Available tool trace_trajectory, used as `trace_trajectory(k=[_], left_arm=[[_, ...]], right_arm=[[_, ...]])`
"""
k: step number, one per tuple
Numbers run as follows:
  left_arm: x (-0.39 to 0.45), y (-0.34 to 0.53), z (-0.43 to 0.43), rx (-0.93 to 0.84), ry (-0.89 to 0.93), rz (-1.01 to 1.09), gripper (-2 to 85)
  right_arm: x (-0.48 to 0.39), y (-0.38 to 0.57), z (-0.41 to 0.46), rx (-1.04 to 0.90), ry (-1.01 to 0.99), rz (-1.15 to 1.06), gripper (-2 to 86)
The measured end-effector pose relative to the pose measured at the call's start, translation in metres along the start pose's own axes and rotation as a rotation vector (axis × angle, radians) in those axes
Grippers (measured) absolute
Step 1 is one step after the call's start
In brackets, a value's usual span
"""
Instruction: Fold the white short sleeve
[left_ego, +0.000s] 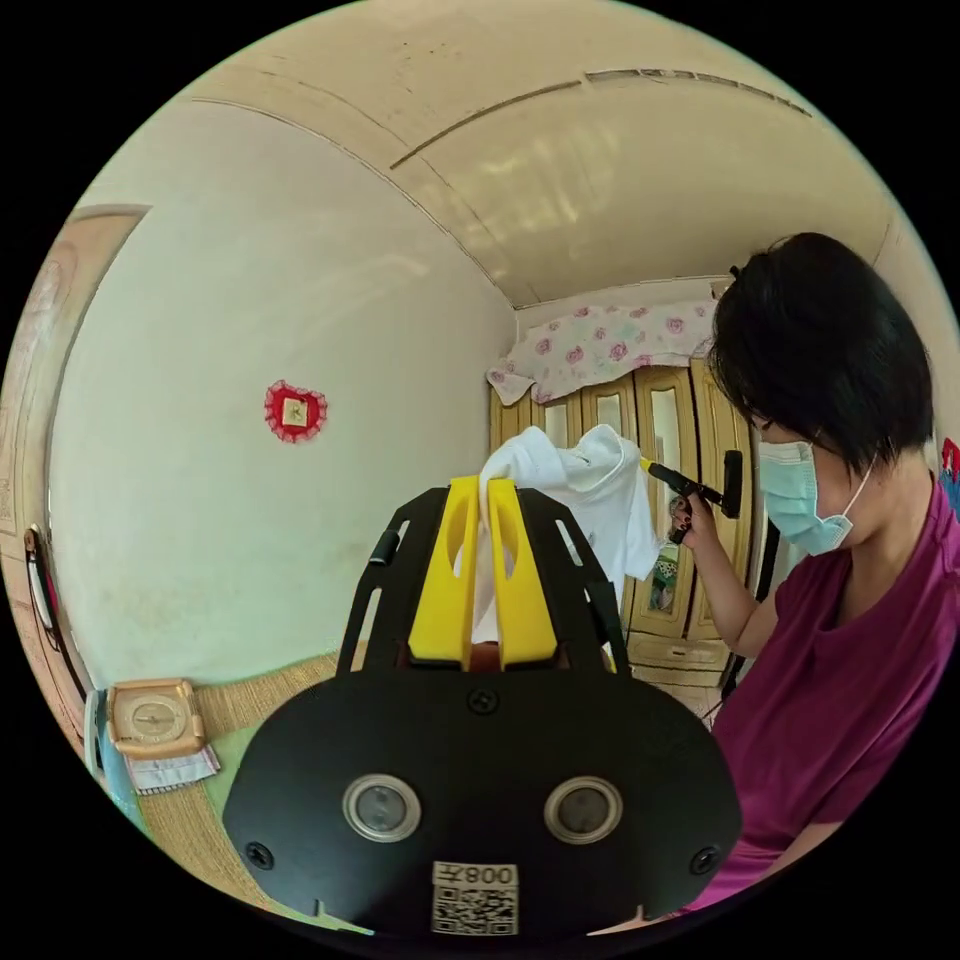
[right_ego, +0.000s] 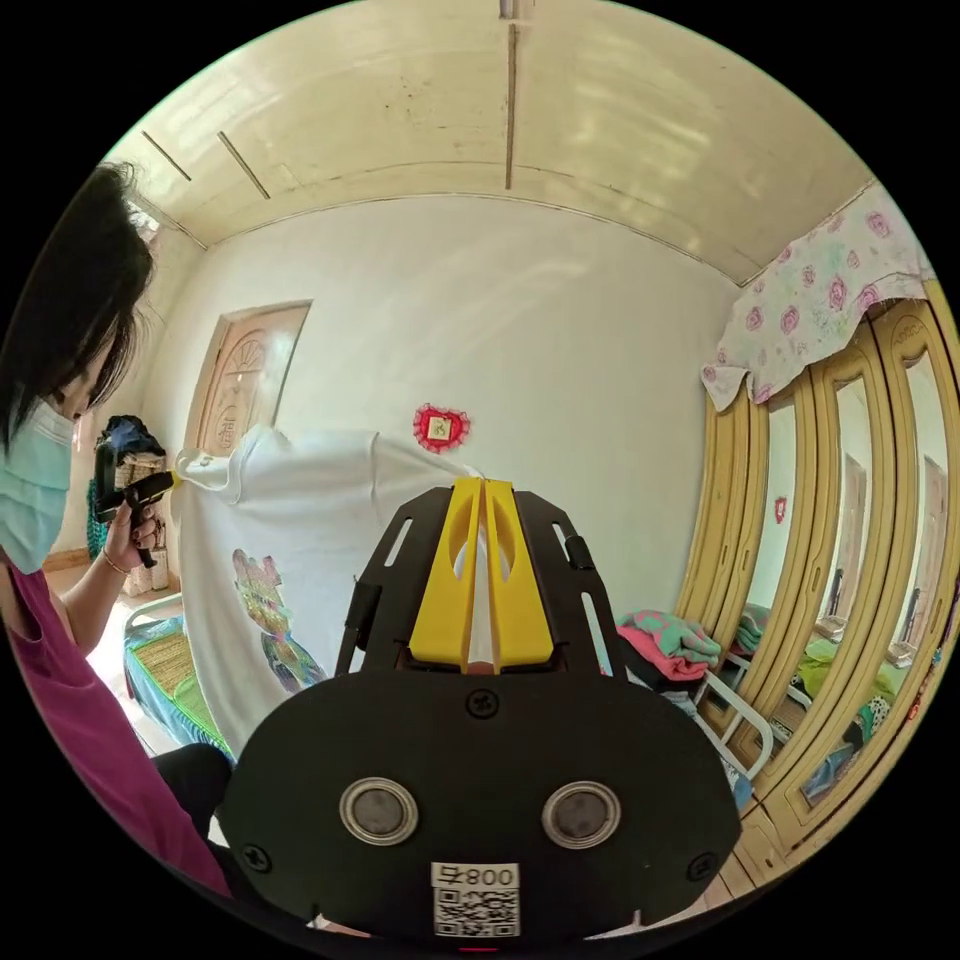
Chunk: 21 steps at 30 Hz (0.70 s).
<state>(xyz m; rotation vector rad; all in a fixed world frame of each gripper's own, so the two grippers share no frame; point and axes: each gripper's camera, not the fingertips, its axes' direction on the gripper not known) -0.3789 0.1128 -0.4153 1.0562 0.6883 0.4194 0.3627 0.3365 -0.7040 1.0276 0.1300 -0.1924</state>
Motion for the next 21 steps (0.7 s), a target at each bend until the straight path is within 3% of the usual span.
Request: trace_trajectory(k=[9, 21], left_arm=[[0.060, -0.049, -0.142, 0.058, -0.135, 0.157, 1.2], [0.101, -0.042, -0.236, 0.039, -0.230, 0.246, 1.3]], right_arm=[[-0.016, 0.015, -0.117, 0.146, -0.066, -0.009, -0.3], [-0.027, 0.067, -0.187, 0.204, -0.059, 0.008, -0.2]])
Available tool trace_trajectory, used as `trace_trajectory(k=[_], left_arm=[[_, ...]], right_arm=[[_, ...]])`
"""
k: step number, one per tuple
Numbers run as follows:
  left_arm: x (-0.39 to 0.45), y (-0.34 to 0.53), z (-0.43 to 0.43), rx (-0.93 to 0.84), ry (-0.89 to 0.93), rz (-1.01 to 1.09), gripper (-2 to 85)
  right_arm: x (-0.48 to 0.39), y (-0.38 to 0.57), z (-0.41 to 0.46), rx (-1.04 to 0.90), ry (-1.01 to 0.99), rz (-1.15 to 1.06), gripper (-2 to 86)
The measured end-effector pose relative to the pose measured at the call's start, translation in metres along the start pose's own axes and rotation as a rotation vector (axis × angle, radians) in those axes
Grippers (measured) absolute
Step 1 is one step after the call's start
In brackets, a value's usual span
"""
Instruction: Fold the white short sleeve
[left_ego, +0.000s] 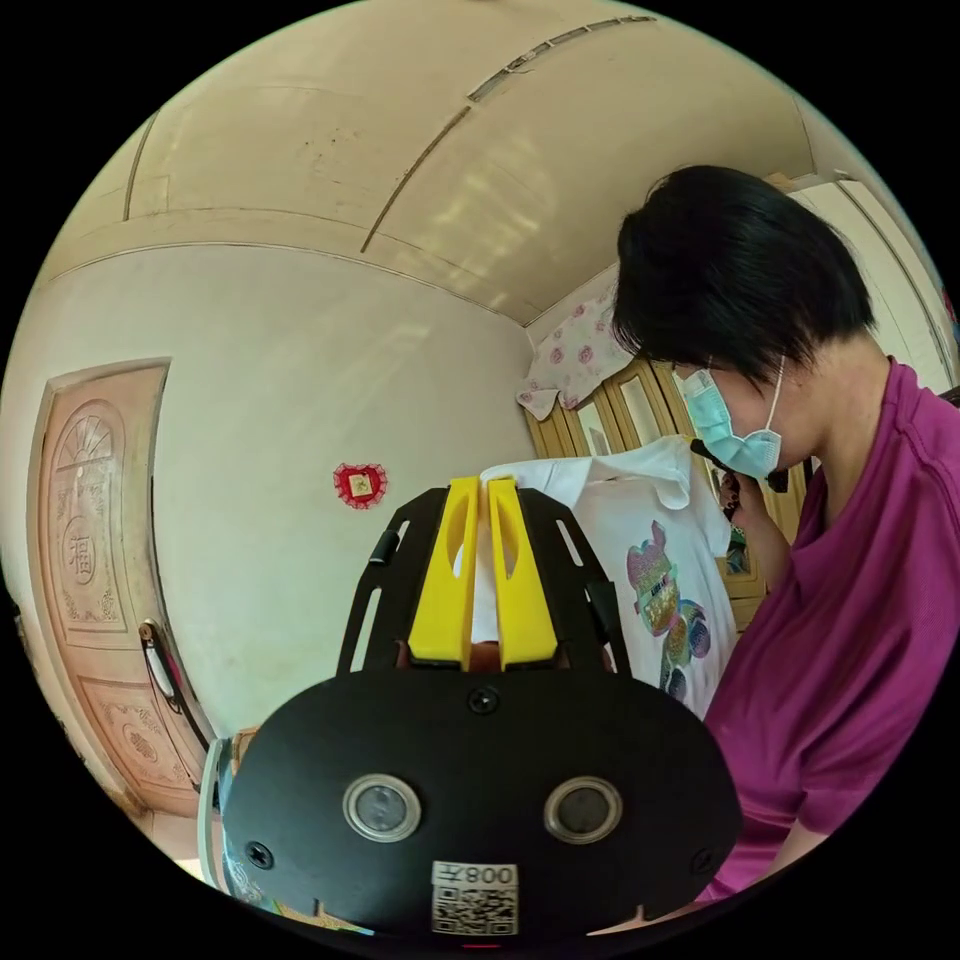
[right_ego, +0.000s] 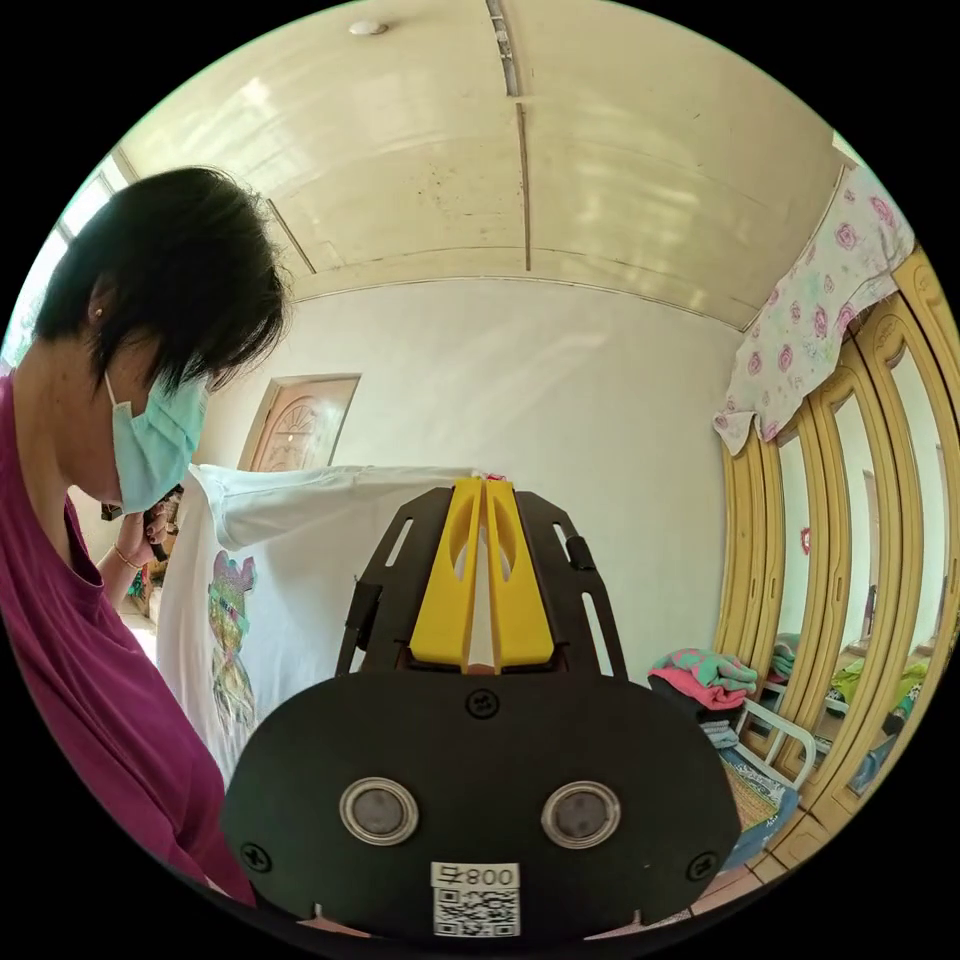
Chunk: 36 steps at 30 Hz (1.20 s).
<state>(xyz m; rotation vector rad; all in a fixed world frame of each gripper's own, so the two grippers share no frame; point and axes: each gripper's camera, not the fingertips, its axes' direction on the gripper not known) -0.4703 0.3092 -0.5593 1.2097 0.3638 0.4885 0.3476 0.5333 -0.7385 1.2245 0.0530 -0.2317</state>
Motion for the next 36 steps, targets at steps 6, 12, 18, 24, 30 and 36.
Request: trace_trajectory(k=[6, 12, 18, 24, 30, 36], left_arm=[[-0.009, -0.001, -0.014, 0.036, -0.013, 0.017, 1.3], [-0.031, 0.005, 0.011, 0.022, -0.023, 0.020, 1.3], [-0.070, 0.021, 0.072, -0.026, -0.046, 0.024, 1.4], [-0.147, 0.056, 0.188, -0.122, -0.015, -0.056, 1.4], [-0.254, 0.141, 0.362, -0.345, -0.010, -0.208, 1.8], [-0.355, 0.313, 0.571, -0.717, -0.024, -0.438, 3.7]], right_arm=[[-0.007, 0.014, 0.001, 0.025, 0.035, -0.028, 0.0], [-0.002, 0.028, 0.043, 0.015, 0.029, -0.011, 0.1], [0.008, 0.051, 0.129, -0.041, 0.024, -0.005, 0.1], [0.023, 0.086, 0.276, -0.157, 0.016, -0.005, 0.2], [0.056, 0.156, 0.495, -0.384, -0.099, 0.078, 0.4], [0.078, 0.302, 0.773, -0.803, -0.196, 0.210, 1.3]])
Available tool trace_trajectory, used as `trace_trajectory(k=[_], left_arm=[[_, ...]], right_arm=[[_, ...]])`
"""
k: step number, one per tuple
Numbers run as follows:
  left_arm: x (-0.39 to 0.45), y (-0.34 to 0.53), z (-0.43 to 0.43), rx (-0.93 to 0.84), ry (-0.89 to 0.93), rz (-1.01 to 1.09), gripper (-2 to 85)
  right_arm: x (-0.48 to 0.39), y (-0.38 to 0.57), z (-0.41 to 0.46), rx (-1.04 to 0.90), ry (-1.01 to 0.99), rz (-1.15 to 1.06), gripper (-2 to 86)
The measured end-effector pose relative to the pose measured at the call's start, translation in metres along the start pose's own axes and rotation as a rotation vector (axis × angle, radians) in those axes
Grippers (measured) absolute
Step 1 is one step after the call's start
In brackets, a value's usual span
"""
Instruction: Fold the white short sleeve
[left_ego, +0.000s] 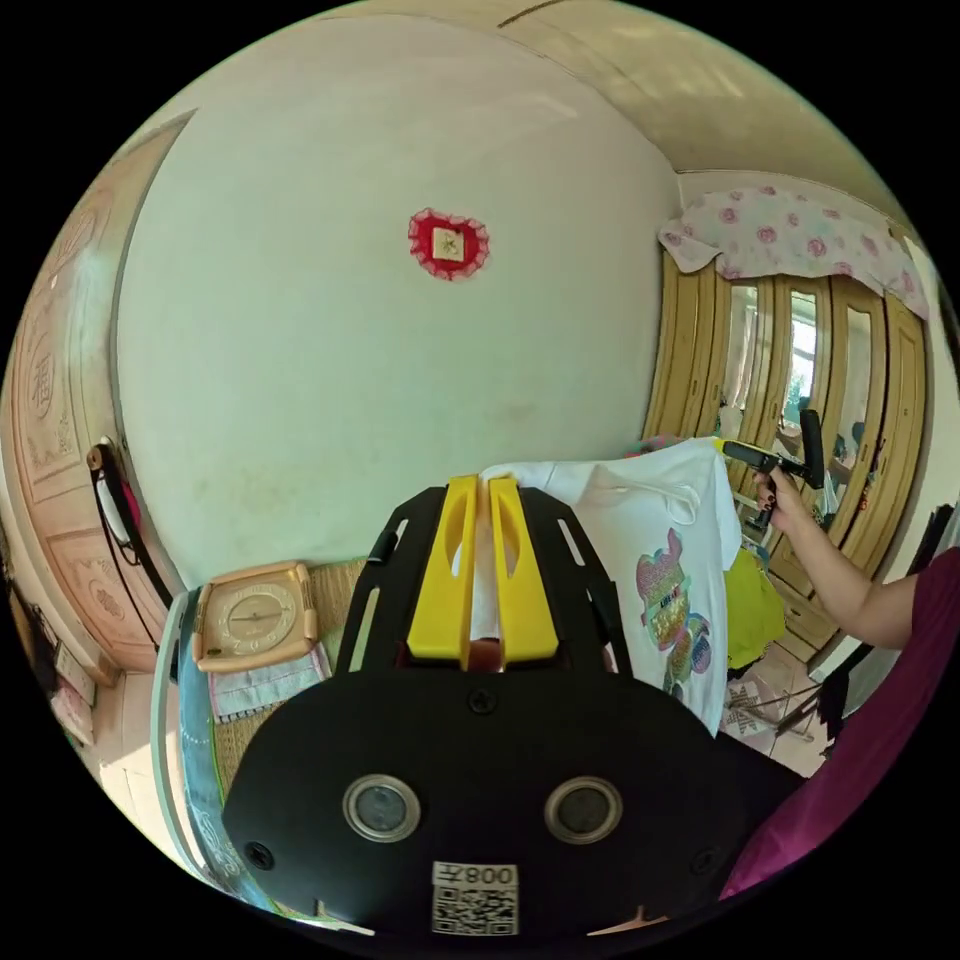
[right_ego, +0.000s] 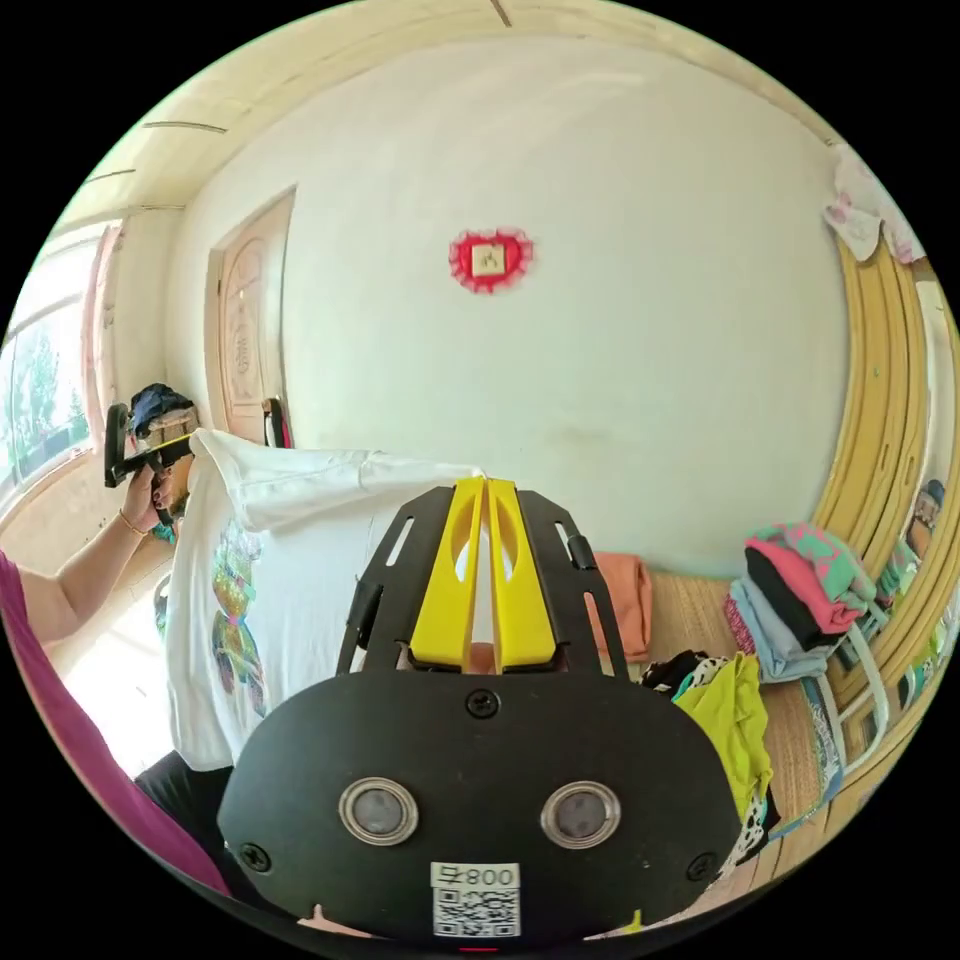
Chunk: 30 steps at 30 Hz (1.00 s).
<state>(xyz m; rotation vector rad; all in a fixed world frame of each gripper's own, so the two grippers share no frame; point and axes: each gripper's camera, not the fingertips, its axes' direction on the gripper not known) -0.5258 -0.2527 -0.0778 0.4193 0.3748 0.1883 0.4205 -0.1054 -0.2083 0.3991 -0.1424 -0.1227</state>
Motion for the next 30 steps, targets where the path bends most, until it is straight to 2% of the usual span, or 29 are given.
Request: trace_trajectory(k=[4, 6, 10, 15, 22, 26, 30], left_arm=[[-0.069, 0.018, 0.158, -0.291, -0.065, -0.177, 6.8], [-0.100, 0.047, 0.227, -0.407, -0.061, -0.267, 7.6], [-0.124, 0.100, 0.280, -0.464, -0.046, -0.278, 7.9], [-0.157, 0.160, 0.315, -0.542, -0.112, -0.320, 7.5], [-0.201, 0.167, 0.388, -0.589, -0.172, -0.437, 5.4], [-0.209, 0.178, 0.443, -0.729, -0.277, -0.406, 2.8], [-0.217, 0.190, 0.447, -0.644, -0.289, -0.464, 1.0]], right_arm=[[0.063, -0.010, 0.221, -0.401, 0.085, 0.191, 4.3], [0.081, 0.006, 0.292, -0.533, 0.105, 0.252, 4.9], [0.087, 0.045, 0.389, -0.578, 0.015, 0.255, 4.4], [0.060, 0.080, 0.476, -0.689, 0.030, 0.120, 1.9], [0.049, 0.100, 0.585, -0.823, 0.117, 0.073, -0.2], [0.055, 0.101, 0.605, -0.783, 0.113, 0.117, -0.4], [0.062, 0.107, 0.616, -0.756, 0.164, 0.165, -0.4]])
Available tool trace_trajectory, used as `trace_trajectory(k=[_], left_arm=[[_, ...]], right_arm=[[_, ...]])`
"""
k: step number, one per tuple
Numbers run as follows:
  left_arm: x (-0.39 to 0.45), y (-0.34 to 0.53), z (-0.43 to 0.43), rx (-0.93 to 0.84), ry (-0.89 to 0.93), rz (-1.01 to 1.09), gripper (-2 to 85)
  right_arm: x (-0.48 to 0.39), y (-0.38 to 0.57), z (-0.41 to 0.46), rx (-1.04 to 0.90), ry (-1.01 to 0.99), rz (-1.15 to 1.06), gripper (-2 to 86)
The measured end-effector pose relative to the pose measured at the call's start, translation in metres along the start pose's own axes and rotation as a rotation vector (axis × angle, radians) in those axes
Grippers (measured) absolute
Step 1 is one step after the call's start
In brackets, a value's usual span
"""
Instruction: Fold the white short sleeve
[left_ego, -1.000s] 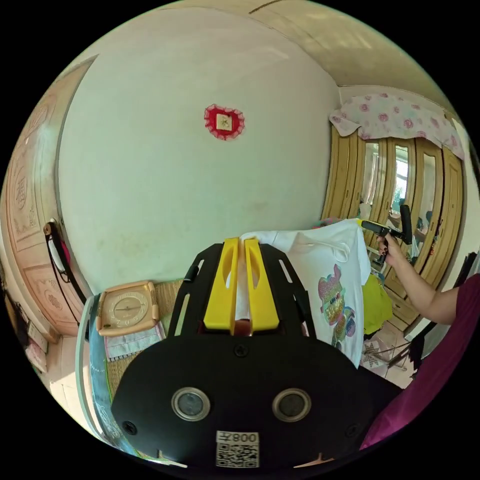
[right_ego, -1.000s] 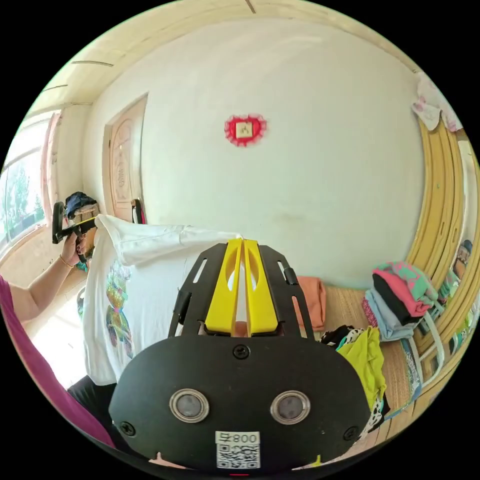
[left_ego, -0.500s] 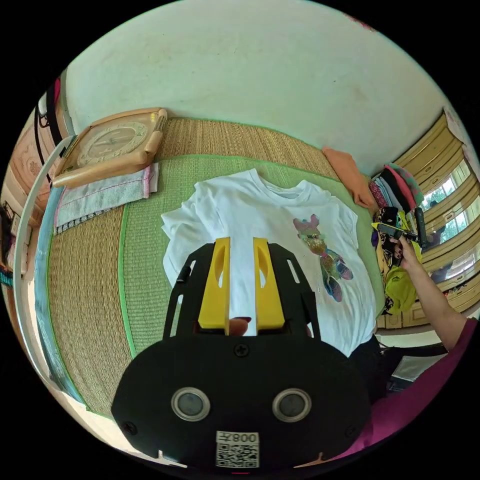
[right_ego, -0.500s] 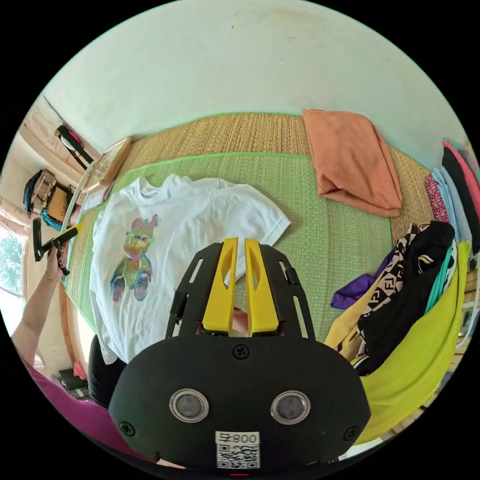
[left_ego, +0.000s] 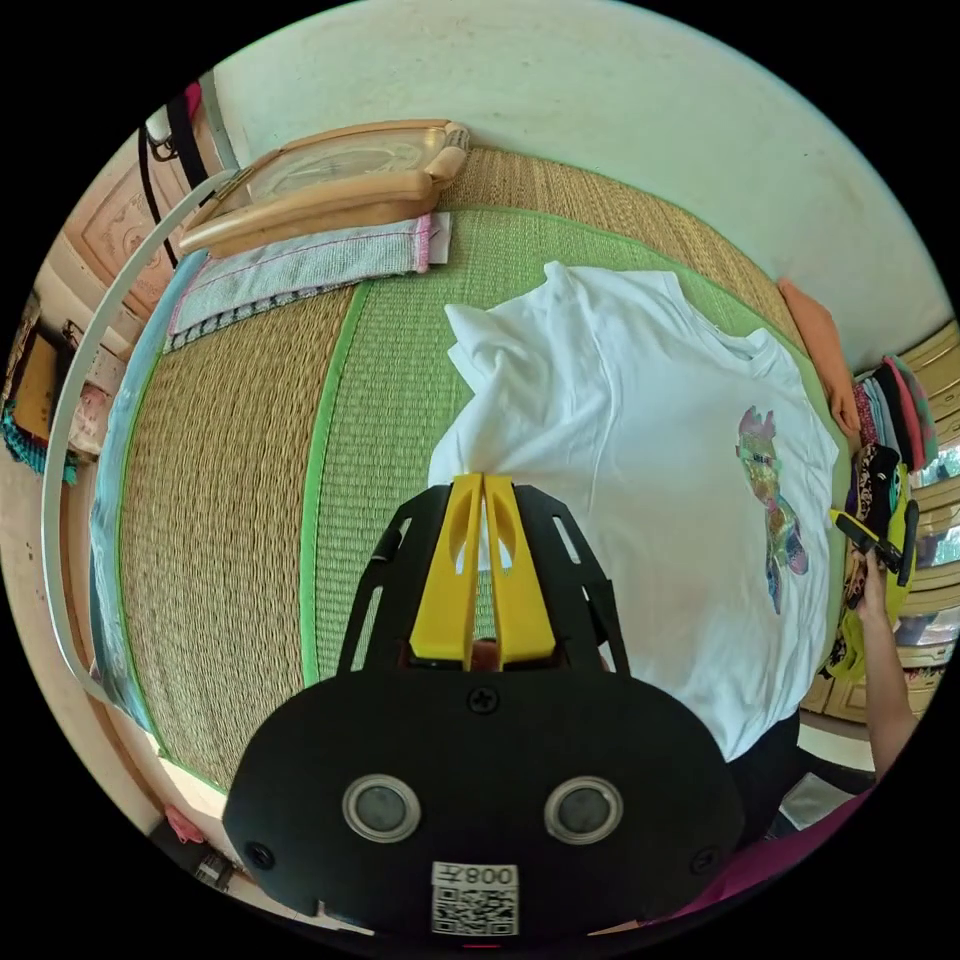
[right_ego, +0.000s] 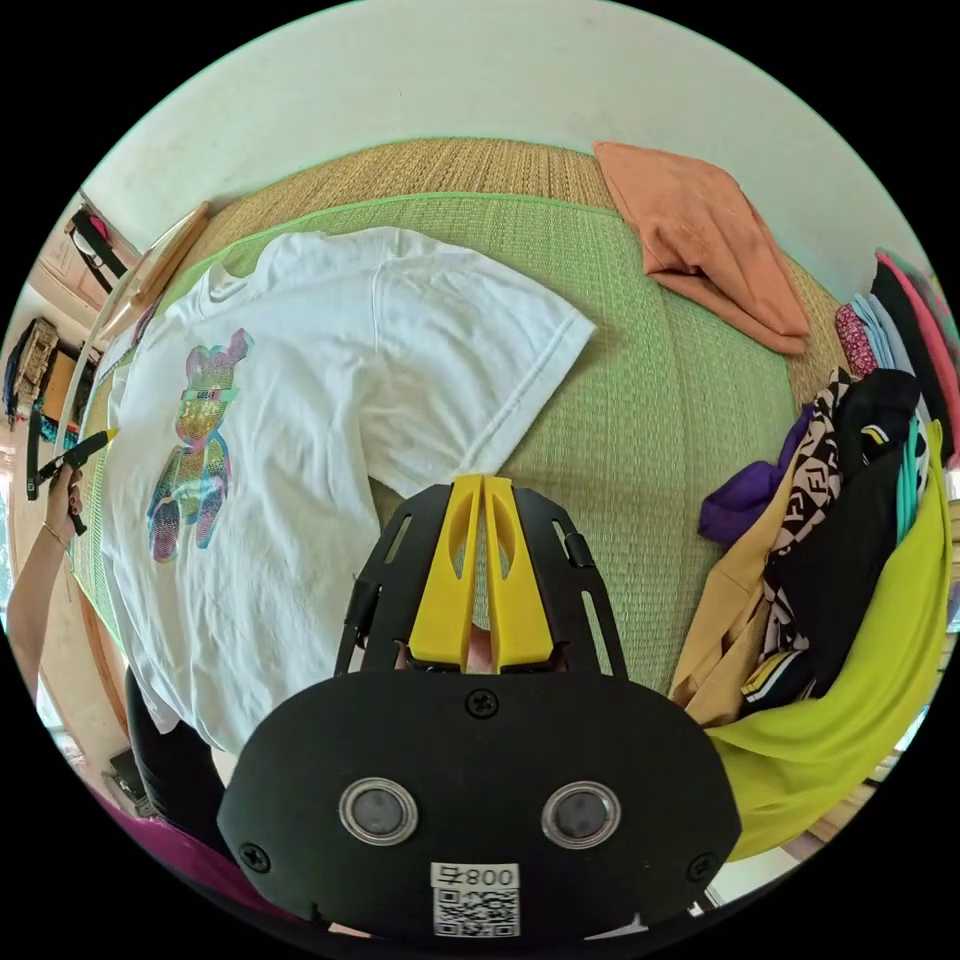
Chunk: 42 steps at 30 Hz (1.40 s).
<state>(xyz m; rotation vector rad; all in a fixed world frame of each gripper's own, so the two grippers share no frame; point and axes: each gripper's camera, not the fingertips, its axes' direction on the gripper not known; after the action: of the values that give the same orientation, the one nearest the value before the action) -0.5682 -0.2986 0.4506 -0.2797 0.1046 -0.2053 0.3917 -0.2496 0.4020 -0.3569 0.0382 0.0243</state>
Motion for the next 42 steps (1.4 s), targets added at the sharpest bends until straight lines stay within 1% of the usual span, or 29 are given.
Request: trace_trajectory(k=[2, 4, 6, 8, 11, 13, 16, 17, 18, 20, 22, 25, 27, 29, 31, 32, 35, 36, 37, 39, 40, 42], left_arm=[[0.003, -0.003, 0.001, 0.026, -0.001, 0.011, 0.8], [0.009, -0.009, -0.004, 0.091, -0.016, 0.009, 0.9], [0.020, -0.024, -0.009, 0.183, 0.066, 0.045, 1.3], [0.028, -0.043, -0.003, 0.202, 0.095, 0.063, 2.1], [0.041, -0.080, 0.024, 0.169, 0.118, 0.087, 2.8], [0.047, -0.099, 0.049, 0.120, 0.102, 0.096, 2.6], [0.044, -0.116, 0.089, 0.006, -0.089, 0.076, 1.5], [0.038, -0.115, 0.089, 0.062, -0.062, 0.066, 1.0], [0.029, -0.113, 0.089, 0.086, -0.079, 0.006, 0.7], [0.023, -0.110, 0.089, 0.122, -0.082, -0.024, 0.4], [0.030, -0.108, 0.085, 0.177, -0.066, -0.003, 0.3], [0.065, -0.120, 0.090, 0.238, 0.032, 0.104, 0.2], [0.097, -0.140, 0.109, 0.230, 0.153, 0.180, 0.2], [0.117, -0.158, 0.132, 0.199, 0.196, 0.198, 0.2], [0.132, -0.174, 0.160, 0.151, 0.164, 0.193, 0.1], [0.138, -0.185, 0.179, 0.103, 0.114, 0.183, 0.1], [0.140, -0.203, 0.194, 0.121, 0.074, 0.131, 0.1], [0.140, -0.208, 0.198, 0.115, 0.089, 0.127, 0.1], [0.140, -0.209, 0.199, 0.117, 0.097, 0.121, 0.1], [0.154, -0.205, 0.192, 0.180, 0.154, 0.185, 0.1], [0.159, -0.203, 0.190, 0.191, 0.167, 0.202, 0.1], [0.185, -0.197, 0.192, 0.194, 0.242, 0.301, 0.1]], right_arm=[[-0.001, -0.004, 0.003, 0.012, 0.006, 0.010, -0.4], [-0.001, -0.016, -0.001, 0.064, 0.019, 0.053, -0.3], [-0.001, -0.028, -0.008, 0.130, -0.049, 0.084, -0.1], [-0.008, -0.046, -0.013, 0.183, -0.074, 0.081, 0.2], [-0.028, -0.089, -0.009, 0.224, -0.117, 0.008, 1.9], [-0.049, -0.128, 0.005, 0.211, -0.122, -0.057, 4.1], [-0.070, -0.171, 0.030, 0.172, -0.110, -0.098, 4.9], [-0.073, -0.179, 0.035, 0.163, -0.111, -0.101, 4.8], [-0.077, -0.190, 0.044, 0.153, -0.113, -0.105, 4.6], [-0.082, -0.204, 0.055, 0.148, -0.105, -0.115, 3.8], [-0.087, -0.216, 0.067, 0.148, -0.087, -0.128, 2.5], [-0.095, -0.229, 0.080, 0.149, -0.080, -0.155, 1.2], [-0.100, -0.236, 0.088, 0.147, -0.083, -0.171, 0.7], [-0.107, -0.244, 0.098, 0.138, -0.084, -0.185, 0.3], [-0.110, -0.254, 0.116, 0.098, -0.045, -0.184, -0.1], [-0.109, -0.255, 0.117, 0.114, -0.050, -0.182, -0.2], [-0.091, -0.265, 0.120, 0.135, -0.015, -0.090, -0.4], [-0.082, -0.268, 0.123, 0.139, 0.015, -0.066, -0.4], [-0.072, -0.271, 0.125, 0.131, -0.024, -0.046, -0.4], [-0.062, -0.268, 0.123, 0.153, -0.110, -0.033, -0.5], [-0.061, -0.264, 0.120, 0.180, -0.124, -0.040, -0.5], [-0.068, -0.257, 0.115, 0.217, -0.155, -0.083, -0.5]])
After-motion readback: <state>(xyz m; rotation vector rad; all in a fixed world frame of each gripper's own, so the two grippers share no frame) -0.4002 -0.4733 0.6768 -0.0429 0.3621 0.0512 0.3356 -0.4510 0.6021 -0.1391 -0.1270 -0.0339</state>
